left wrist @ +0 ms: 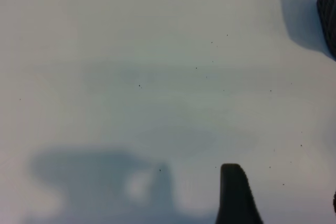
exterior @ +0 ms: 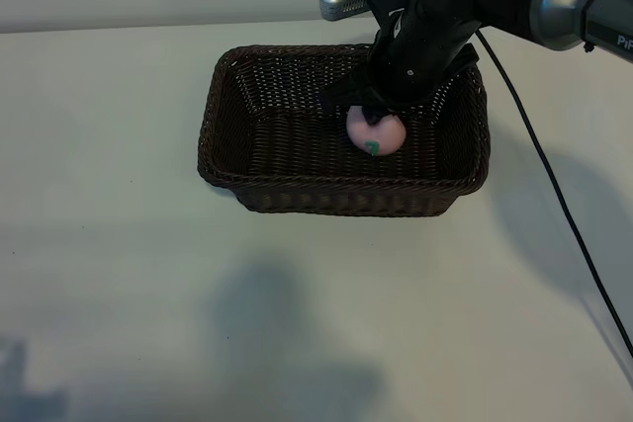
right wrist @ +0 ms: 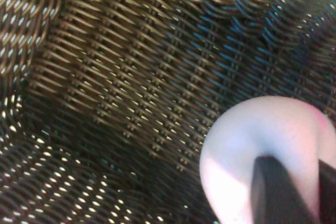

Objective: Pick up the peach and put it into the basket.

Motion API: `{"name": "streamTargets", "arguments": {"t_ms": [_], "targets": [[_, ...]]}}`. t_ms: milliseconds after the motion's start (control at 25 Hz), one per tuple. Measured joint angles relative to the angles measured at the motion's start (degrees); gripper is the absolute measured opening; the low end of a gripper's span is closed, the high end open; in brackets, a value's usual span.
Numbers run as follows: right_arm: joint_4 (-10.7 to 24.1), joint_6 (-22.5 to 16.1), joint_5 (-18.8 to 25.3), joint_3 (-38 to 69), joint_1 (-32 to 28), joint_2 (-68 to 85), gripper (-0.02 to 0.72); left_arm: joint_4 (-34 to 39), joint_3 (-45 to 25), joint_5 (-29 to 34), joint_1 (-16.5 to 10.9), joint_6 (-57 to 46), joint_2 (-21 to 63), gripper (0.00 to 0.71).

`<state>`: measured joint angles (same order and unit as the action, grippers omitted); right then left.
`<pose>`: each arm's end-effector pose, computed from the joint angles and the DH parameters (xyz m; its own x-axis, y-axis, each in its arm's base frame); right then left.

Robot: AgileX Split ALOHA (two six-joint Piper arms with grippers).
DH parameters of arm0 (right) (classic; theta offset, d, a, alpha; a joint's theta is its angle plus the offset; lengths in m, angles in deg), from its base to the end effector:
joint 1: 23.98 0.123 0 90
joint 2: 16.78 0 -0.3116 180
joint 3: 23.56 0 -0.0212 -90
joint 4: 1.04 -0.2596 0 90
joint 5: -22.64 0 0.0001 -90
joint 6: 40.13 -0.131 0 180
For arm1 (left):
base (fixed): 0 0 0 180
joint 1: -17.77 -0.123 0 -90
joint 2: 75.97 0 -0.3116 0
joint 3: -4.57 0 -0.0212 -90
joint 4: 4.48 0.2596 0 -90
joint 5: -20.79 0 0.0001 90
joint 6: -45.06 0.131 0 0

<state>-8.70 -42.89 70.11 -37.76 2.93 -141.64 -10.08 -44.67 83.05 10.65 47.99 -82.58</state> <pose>0.4200 0.2276 0.1861 -0.8850 -0.2947 -0.3604 -0.3644 0.9203 0.1422 0.0099 -0.0102 0.2608 -0.4661 -0.0527 -0.8832 -0.0452 0.9983 -0.0357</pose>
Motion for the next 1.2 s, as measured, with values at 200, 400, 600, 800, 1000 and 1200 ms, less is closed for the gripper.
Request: {"name": "streamTargets", "arguments": {"t_ms": [200, 400, 600, 800, 1000, 1200], "targets": [[-1.6, 3.1, 4.8, -2.9, 0.0, 0.4, 0.609, 0.0, 0.0, 0.0, 0.0, 0.0, 0.0, 0.450], [-1.8, 3.2, 12.5, -11.2, 0.0, 0.7, 0.696, 0.0, 0.0, 0.0, 0.0, 0.0, 0.0, 0.450], [2.0, 3.3, 19.6, -17.7, -1.3, 1.0, 0.643, 0.0, 0.0, 0.0, 0.0, -0.1, 0.0, 0.450], [5.1, 3.6, 22.1, -18.9, -9.5, 1.2, 0.619, 0.0, 0.0, 0.0, 0.0, -0.1, 0.0, 0.450], [5.6, 4.8, 22.3, -18.9, -19.5, 1.2, 0.605, 0.0, 0.0, 0.0, 0.0, -0.1, 0.0, 0.450], [6.0, 5.2, 22.3, -18.9, -27.3, 1.2, 0.597, 0.0, 0.0, 0.0, 0.0, -0.1, 0.0, 0.450]]}}
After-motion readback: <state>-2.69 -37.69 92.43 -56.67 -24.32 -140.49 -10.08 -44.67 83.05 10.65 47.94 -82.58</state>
